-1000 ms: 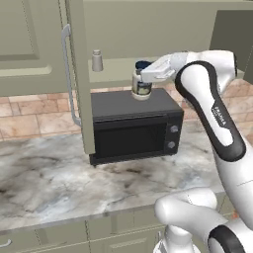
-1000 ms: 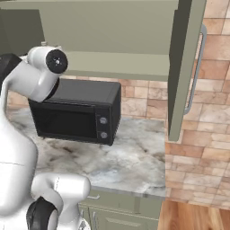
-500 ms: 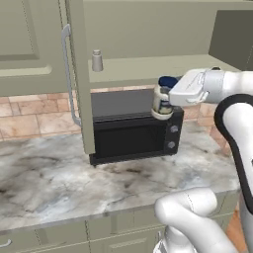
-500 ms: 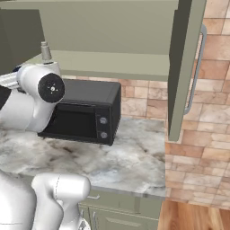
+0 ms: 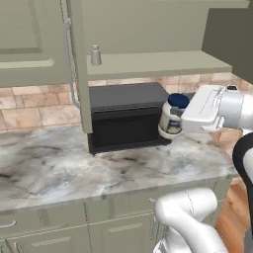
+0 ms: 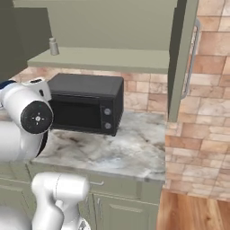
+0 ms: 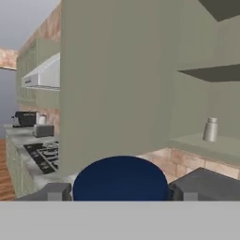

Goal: Collect the paprika, mayonnaise, and shaker from the cabinet and place them next to the stove.

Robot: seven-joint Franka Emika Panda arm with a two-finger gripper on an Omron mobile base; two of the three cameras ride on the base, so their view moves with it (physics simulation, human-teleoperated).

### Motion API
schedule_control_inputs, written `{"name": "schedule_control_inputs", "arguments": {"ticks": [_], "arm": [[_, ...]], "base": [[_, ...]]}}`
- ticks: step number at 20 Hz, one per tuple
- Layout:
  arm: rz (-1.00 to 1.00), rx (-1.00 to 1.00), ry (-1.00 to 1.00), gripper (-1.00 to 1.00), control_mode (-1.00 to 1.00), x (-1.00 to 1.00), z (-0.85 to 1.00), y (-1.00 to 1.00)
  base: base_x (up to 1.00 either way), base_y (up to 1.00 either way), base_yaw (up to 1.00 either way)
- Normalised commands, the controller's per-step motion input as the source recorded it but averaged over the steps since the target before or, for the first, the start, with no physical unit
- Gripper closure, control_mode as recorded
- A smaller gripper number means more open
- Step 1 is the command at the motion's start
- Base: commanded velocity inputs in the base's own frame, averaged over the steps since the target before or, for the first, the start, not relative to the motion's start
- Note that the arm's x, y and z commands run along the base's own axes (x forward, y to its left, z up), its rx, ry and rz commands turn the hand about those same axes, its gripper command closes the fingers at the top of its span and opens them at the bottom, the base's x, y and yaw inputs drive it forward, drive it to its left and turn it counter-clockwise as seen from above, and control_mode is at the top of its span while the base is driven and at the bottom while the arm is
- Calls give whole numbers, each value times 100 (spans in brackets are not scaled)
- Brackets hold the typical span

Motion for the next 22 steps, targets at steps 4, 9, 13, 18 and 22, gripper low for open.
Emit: {"name": "schedule_control_inputs", "arguments": {"ticks": [4,9,13,18,22], "arm": [[0,0,0,100,100,0,0,0],[0,0,0,100,100,0,0,0],[0,0,0,100,100,0,0,0],[0,0,0,100,100,0,0,0],[0,0,0,100,100,0,0,0]], "base": [[-100,0,3],[-90,15,6],[-56,65,5],[-18,100,0],[-8,99,0]]}}
